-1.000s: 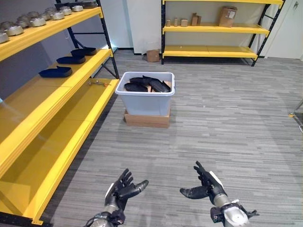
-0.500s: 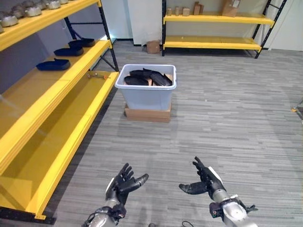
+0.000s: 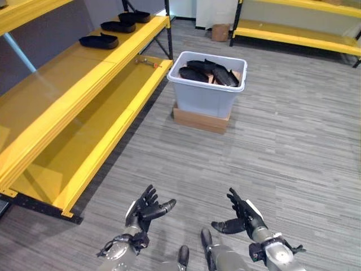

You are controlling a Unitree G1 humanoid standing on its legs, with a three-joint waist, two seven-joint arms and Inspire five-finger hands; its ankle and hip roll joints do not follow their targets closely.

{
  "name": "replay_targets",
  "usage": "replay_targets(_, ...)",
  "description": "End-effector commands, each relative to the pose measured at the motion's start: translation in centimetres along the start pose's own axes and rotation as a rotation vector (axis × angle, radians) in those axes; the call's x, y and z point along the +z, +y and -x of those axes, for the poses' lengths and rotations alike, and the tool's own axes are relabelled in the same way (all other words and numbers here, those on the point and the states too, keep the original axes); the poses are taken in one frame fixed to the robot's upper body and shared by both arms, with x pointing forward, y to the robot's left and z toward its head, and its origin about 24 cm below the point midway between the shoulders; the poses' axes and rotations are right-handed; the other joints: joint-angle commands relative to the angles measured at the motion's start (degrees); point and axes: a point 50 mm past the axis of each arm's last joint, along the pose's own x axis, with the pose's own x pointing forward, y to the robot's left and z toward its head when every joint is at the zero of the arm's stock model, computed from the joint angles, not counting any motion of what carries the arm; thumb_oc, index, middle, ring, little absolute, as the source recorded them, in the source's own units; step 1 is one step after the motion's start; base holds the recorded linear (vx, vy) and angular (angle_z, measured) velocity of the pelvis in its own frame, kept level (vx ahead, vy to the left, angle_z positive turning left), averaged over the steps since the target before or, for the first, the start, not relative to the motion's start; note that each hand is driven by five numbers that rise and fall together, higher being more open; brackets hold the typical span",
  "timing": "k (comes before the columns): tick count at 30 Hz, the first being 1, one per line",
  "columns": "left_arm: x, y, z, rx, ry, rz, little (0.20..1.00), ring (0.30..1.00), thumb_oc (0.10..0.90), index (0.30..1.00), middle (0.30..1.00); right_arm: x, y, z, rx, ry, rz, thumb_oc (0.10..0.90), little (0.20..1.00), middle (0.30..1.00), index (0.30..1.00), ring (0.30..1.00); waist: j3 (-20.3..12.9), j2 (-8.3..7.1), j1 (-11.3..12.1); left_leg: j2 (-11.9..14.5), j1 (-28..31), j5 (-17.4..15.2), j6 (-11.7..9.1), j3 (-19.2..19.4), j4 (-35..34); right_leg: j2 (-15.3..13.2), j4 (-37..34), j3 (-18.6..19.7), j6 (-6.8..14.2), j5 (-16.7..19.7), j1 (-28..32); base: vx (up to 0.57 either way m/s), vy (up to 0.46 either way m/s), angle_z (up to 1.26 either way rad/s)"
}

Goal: Move parts from the plastic box to the shelf.

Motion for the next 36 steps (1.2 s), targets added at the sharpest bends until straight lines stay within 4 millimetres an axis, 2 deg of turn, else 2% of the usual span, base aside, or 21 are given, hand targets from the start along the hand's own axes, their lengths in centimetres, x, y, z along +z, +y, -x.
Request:
replay_targets(1, 3.5, -1.6, 0.0, -0.095, -0.208, 0.005, 1.000, 1.000, 0.900, 1.000, 1.000, 4.7, -0.7, -0.1, -0.013, -0.256, 0.023, 0.900, 1.000, 1.000, 1.000, 1.000, -4.6, -1.92, -1.5, -3.2, 9.6, -4.1, -1.9, -2.0, -3.3, -0.5, -7.8, -1.7, -0.2, 14.5, 1.2, 0.19, -0.115, 0.84)
replay_targets(4, 3.5, -2.1, -0.3, -0.108, -0.208, 0.031, 1.000, 1.000, 0.900, 1.000, 1.000, 4.9, -1.3, 0.0, -0.029, -0.266, 0.029, 0.900, 1.000, 1.000, 1.000, 1.000, -6.2, -1.30, -1.8, -0.9, 9.5, -4.0, -3.0, -2.7, -3.0, -0.7, -5.9, -4.9, -1.1, 13.5, 1.6, 0.30, -0.154, 0.59)
replay_targets(5, 3.5, -2.4, -0.4, -0.118, -0.205, 0.033, 1.000, 1.000, 0.900, 1.000, 1.000, 5.0, -1.5, 0.0, -0.044, -0.269, 0.023, 0.900, 1.000, 1.000, 1.000, 1.000, -6.5, -0.90, -2.0, 0.6, 10.3, -3.8, -3.8, -3.6, -3.1, -0.3, -4.3, -6.6, -2.3, 11.5, 1.6, 0.29, -0.154, 0.53)
replay_targets(7, 3.7, -2.6, -0.7, -0.125, -0.206, 0.038, 1.000, 1.000, 0.900, 1.000, 1.000, 5.1, -1.8, 0.0, -0.054, -0.274, 0.021, 0.900, 1.000, 1.000, 1.000, 1.000, -6.7, -0.64, -2.3, 1.7, 10.6, -4.1, -4.5, -4.5, -2.8, -0.1, -3.0, -8.0, -3.3, 9.4, 1.4, 0.24, -0.146, 0.56)
replay_targets(12, 3.6, -3.2, -0.9, -0.148, -0.196, 0.035, 1.000, 1.000, 0.900, 1.000, 1.000, 5.1, -2.3, 0.1, -0.078, -0.274, 0.019, 0.900, 1.000, 1.000, 1.000, 1.000, -6.8, -0.29, -3.3, 3.0, 10.0, -5.0, -5.7, -4.4, 1.7, 0.7, -1.6, -8.6, -4.6, 6.8, 2.4, 0.18, -0.104, 0.24)
replay_targets(13, 3.5, -3.4, -0.9, -0.153, -0.192, 0.038, 1.000, 1.000, 0.900, 1.000, 1.000, 5.0, -2.4, 0.1, -0.083, -0.268, 0.016, 0.900, 1.000, 1.000, 1.000, 1.000, -6.9, -0.17, -3.5, 3.0, 9.1, -4.2, -6.5, -3.0, 7.3, 1.1, -1.6, -8.5, -5.2, 5.7, 4.2, 0.25, -0.116, 0.39)
replay_targets(14, 3.5, -3.4, -0.9, -0.153, -0.192, 0.038, 1.000, 1.000, 0.900, 1.000, 1.000, 5.0, -2.4, 0.1, -0.083, -0.268, 0.017, 0.900, 1.000, 1.000, 1.000, 1.000, -6.9, -0.14, -3.4, 3.0, 9.0, -4.3, -6.5, -2.9, 7.6, 1.1, -1.6, -8.5, -5.2, 5.7, 4.3, 0.23, -0.079, 0.25)
replay_targets(16, 3.4, -3.5, -0.8, -0.162, -0.187, 0.037, 1.000, 1.000, 0.900, 1.000, 1.000, 4.8, -2.6, 0.3, -0.089, -0.262, 0.012, 0.900, 1.000, 1.000, 1.000, 1.000, -6.4, -0.12, -3.2, 2.2, 6.0, -1.4, -8.0, -0.7, 16.3, 1.2, -2.3, -8.0, -5.9, 5.4, 7.2, 0.17, -0.055, 0.10)
replay_targets(17, 3.4, -3.4, -0.6, -0.168, -0.187, 0.029, 1.000, 1.000, 0.900, 1.000, 1.000, 4.7, -2.7, 0.4, -0.090, -0.257, 0.012, 0.900, 1.000, 1.000, 1.000, 1.000, -5.2, -0.74, -2.4, 0.0, 0.5, 2.9, -9.7, 1.2, 29.1, 0.8, -3.0, -7.4, -6.5, 5.2, 9.9, 0.20, -0.092, -0.23)
replay_targets(19, 3.1, -3.3, -0.4, -0.166, -0.180, 0.029, 1.000, 1.000, 0.900, 1.000, 1.000, 4.5, -2.8, 0.6, -0.086, -0.251, 0.017, 0.900, 1.000, 1.000, 1.000, 1.000, -4.4, -1.17, -1.3, -3.2, -3.2, 4.3, -10.0, 1.9, 36.9, 0.6, -3.6, -6.5, -7.1, 5.2, 11.7, 0.16, -0.082, -0.17)
replay_targets(20, 3.0, -3.2, -0.3, -0.162, -0.173, 0.025, 1.000, 1.000, 0.900, 1.000, 1.000, 4.4, -2.8, 0.7, -0.089, -0.243, 0.016, 0.900, 1.000, 1.000, 1.000, 1.000, -4.2, -1.49, -1.1, -3.0, -5.5, 4.2, -9.7, 3.6, 38.3, 0.4, -4.0, -6.4, -7.1, 5.2, 12.6, 0.12, -0.083, -0.35)
replay_targets(23, 2.8, -2.9, -0.2, -0.153, -0.164, 0.025, 1.000, 1.000, 0.900, 1.000, 1.000, 4.2, -2.8, 0.8, -0.101, -0.232, 0.006, 0.900, 1.000, 1.000, 1.000, 1.000, -3.5, -3.07, -0.6, 2.1, -12.5, 1.3, -6.6, 9.4, 33.5, -1.2, -5.5, -5.3, -7.2, 5.4, 15.6, 0.11, -0.043, -0.24)
replay_targets(24, 2.8, -2.8, -0.2, -0.150, -0.164, 0.017, 1.000, 1.000, 0.900, 1.000, 1.000, 4.2, -2.8, 0.7, -0.106, -0.234, 0.006, 0.900, 1.000, 1.000, 1.000, 1.000, -3.6, -3.16, -0.5, 3.6, -13.2, 1.2, -6.3, 10.0, 27.9, -1.2, -5.9, -5.0, -6.9, 5.2, 16.2, 0.16, 0.029, 0.00)
replay_targets(26, 2.8, -2.6, -0.1, -0.143, -0.163, 0.004, 1.000, 1.000, 0.900, 1.000, 1.000, 4.2, -2.7, 0.6, -0.112, -0.237, 0.006, 0.900, 1.000, 1.000, 1.000, 1.000, -3.4, -2.79, 0.1, 6.1, -12.6, 3.7, -6.8, 10.7, 15.9, -0.6, -6.8, -3.9, -6.8, 4.4, 17.9, 0.20, 0.072, -0.24)
replay_targets(27, 2.7, -2.5, -0.2, -0.134, -0.164, -0.001, 1.000, 1.000, 0.900, 1.000, 1.000, 4.0, -2.6, 0.5, -0.115, -0.234, 0.007, 0.900, 1.000, 1.000, 1.000, 1.000, -3.5, -2.05, 0.4, 7.7, -12.3, 8.1, -8.1, 10.6, 7.4, 0.1, -7.9, -3.4, -6.8, 3.8, 19.3, 0.22, 0.096, -0.40)
replay_targets(28, 2.7, -2.5, -0.2, -0.129, -0.164, 0.000, 1.000, 1.000, 0.900, 1.000, 1.000, 4.1, -2.6, 0.4, -0.118, -0.235, 0.005, 0.900, 1.000, 1.000, 1.000, 1.000, -3.7, -1.64, 0.5, 8.3, -12.5, 9.3, -8.9, 10.9, 4.3, 0.4, -8.8, -3.3, -6.6, 3.7, 20.3, 0.22, 0.107, -0.34)
replay_targets(30, 2.7, -2.5, -0.4, -0.118, -0.164, 0.000, 1.000, 1.000, 0.900, 1.000, 1.000, 3.9, -2.5, 0.4, -0.116, -0.228, 0.014, 0.900, 1.000, 1.000, 1.000, 1.000, -4.2, -0.99, 0.8, 8.0, -12.0, 10.8, -9.6, 9.7, 1.8, 0.3, -10.5, -2.7, -6.2, 3.2, 22.2, 0.20, 0.138, -0.14)
replay_targets(31, 2.6, -2.5, -0.3, -0.116, -0.163, 0.015, 1.000, 1.000, 0.900, 1.000, 1.000, 3.9, -2.2, 0.4, -0.104, -0.227, 0.016, 0.900, 1.000, 1.000, 1.000, 1.000, -5.0, -0.57, 0.6, 7.6, -10.2, 9.5, -9.0, 9.9, 0.2, 0.0, -11.2, -2.5, -5.7, 3.1, 22.9, 0.23, 0.184, -0.16)
replay_targets(33, 2.6, -2.5, -0.2, -0.117, -0.167, 0.020, 1.000, 1.000, 0.900, 1.000, 1.000, 3.9, -1.9, 0.5, -0.091, -0.226, 0.014, 0.900, 1.000, 1.000, 1.000, 1.000, -6.6, -0.10, 0.8, 7.0, -7.4, 9.5, -8.9, 9.7, -2.8, -0.6, -12.1, -1.9, -5.3, 2.7, 23.3, 0.24, 0.213, -0.34)
replay_targets(35, 2.5, -2.5, -0.1, -0.118, -0.167, 0.024, 1.000, 1.000, 0.900, 1.000, 1.000, 3.8, -1.8, 0.5, -0.085, -0.225, 0.013, 0.900, 1.000, 1.000, 1.000, 1.000, -7.2, -0.11, 0.8, 6.7, -6.4, 9.1, -8.6, 10.4, -3.2, -1.2, -12.5, -2.0, -4.9, 2.4, 23.6, 0.18, 0.173, -0.53)
replay_targets(36, 2.6, -2.3, 0.0, -0.118, -0.170, 0.021, 1.000, 1.000, 0.900, 1.000, 1.000, 3.8, -1.8, 0.5, -0.083, -0.222, 0.016, 0.900, 1.000, 1.000, 1.000, 1.000, -8.1, -0.40, 1.0, 6.2, -5.6, 8.1, -7.7, 11.4, -2.9, -2.2, -12.4, -1.9, -4.3, 1.8, 23.9, 0.19, 0.187, -0.43)
